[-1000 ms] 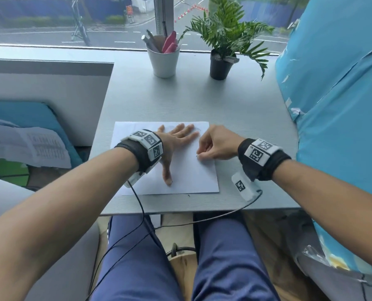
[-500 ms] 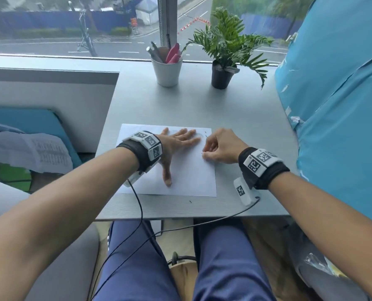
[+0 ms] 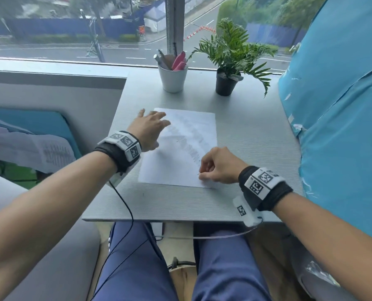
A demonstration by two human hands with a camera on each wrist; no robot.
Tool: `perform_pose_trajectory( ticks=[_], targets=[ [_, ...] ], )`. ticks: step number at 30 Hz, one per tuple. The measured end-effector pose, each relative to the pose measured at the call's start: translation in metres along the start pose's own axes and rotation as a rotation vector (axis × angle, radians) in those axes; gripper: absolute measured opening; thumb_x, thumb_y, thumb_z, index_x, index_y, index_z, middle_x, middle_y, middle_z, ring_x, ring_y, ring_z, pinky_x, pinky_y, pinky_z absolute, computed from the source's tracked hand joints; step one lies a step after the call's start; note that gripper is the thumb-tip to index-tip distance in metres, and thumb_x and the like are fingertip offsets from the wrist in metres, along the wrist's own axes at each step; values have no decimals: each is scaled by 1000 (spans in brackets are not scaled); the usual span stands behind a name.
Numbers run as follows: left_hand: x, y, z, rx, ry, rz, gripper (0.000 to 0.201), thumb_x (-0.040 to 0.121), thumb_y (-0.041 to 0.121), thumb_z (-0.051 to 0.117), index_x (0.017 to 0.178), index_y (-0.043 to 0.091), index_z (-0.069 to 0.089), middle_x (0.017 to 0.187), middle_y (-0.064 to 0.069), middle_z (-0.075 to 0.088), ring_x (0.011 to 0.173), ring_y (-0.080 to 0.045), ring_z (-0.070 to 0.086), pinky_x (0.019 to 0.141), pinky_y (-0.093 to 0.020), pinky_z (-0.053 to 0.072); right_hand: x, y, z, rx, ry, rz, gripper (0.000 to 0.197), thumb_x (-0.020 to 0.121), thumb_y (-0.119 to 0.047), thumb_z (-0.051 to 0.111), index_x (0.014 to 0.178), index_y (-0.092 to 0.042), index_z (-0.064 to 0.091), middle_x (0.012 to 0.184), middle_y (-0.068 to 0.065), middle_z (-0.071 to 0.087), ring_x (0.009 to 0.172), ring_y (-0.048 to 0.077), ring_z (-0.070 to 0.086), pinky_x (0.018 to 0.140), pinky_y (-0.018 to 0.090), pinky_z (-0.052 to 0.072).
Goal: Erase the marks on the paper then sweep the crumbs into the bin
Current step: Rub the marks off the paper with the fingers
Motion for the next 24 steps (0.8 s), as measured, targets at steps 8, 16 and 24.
perform_pose_trajectory(
  ticks=[8,16,24],
  targets=[
    [-36,63,21,-416,-114,-50,97,75,66,71,150,14,35,152,-7,41,139,-26,38,114,-44,35,3,5,-3,-48,177,37,9,76,-18,78,82,-13,74,80,-1,70,74,11,66,75,29,59],
    [-43,72,35,-358,-330,9,145,50,80,77,157,30,-7,164,3,-19,150,-25,-18,113,-72,3,13,-14,-2,33,102,-37,10,76,-16,80,86,-17,79,72,-6,70,65,5,62,64,10,49],
    [-44,55,33,-374,-347,24,141,52,69,84,157,38,-5,164,-4,-19,151,-27,-17,117,-65,4,38,-6,-6,-33,134,-78,9,75,-19,78,82,-15,77,74,-2,72,71,11,67,72,26,57]
  ],
)
Point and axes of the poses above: each hand's wrist, its own x-axis towards the middle knuckle, its own z-axis out of the palm, y = z × x, the point moved 2 cm from there along x, towards the middle knuckle
